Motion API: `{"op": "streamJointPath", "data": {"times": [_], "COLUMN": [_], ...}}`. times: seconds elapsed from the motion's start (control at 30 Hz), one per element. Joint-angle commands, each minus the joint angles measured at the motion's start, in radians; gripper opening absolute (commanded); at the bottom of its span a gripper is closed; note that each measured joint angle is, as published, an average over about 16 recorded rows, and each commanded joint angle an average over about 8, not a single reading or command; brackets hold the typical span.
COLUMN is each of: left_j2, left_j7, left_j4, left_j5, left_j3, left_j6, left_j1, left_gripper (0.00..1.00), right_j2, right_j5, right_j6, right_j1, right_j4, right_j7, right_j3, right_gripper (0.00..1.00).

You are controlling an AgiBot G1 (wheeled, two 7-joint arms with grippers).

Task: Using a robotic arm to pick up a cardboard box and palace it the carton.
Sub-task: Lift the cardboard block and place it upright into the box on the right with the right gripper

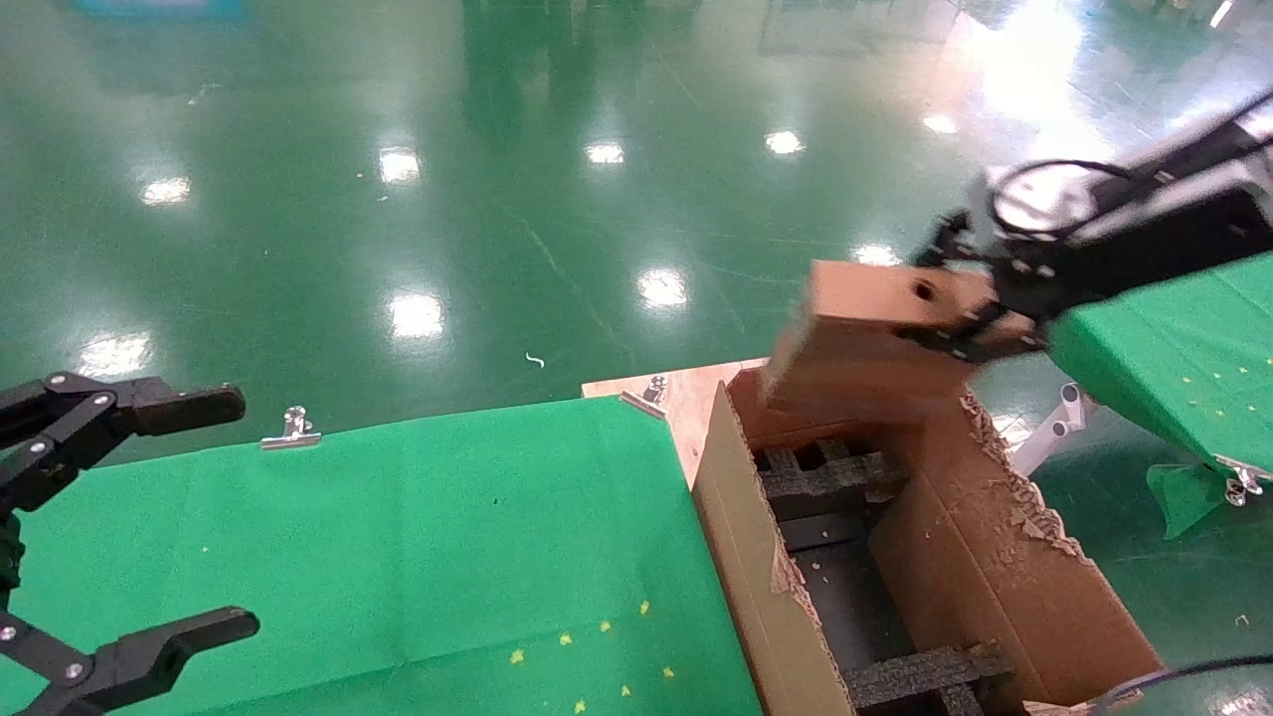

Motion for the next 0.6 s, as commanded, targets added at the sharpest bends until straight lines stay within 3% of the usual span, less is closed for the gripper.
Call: {"op": "streamJointPath", "data": {"times": [0.03, 0.33, 0.6], "left_j2": [0.0, 0.0, 0.0], "left_j7": [0.0, 0.0, 0.0], "left_j4": [0.0, 0.0, 0.0], "left_j5": [0.0, -0.001, -0.001], "left_j3": [0.0, 0.0, 0.0], "left_j6": [0.0, 0.0, 0.0], "left_j1": [0.0, 0.0, 0.0], "left_gripper": [1.0, 1.0, 1.0], "right_j2": [0.019, 0.049, 0.047], "right_j5": [-0.011, 0.037, 0.05], "right_j6": [-0.001, -0.002, 0.002], "right_j1": [0.009, -0.018, -0.024], "right_j4": [-0.023, -0.063, -0.067], "right_j7": [-0.01, -0.001, 0.003], "right_j3": [-0.031, -0.115, -0.122], "right_gripper": [0.0, 0.0, 0.0]}}
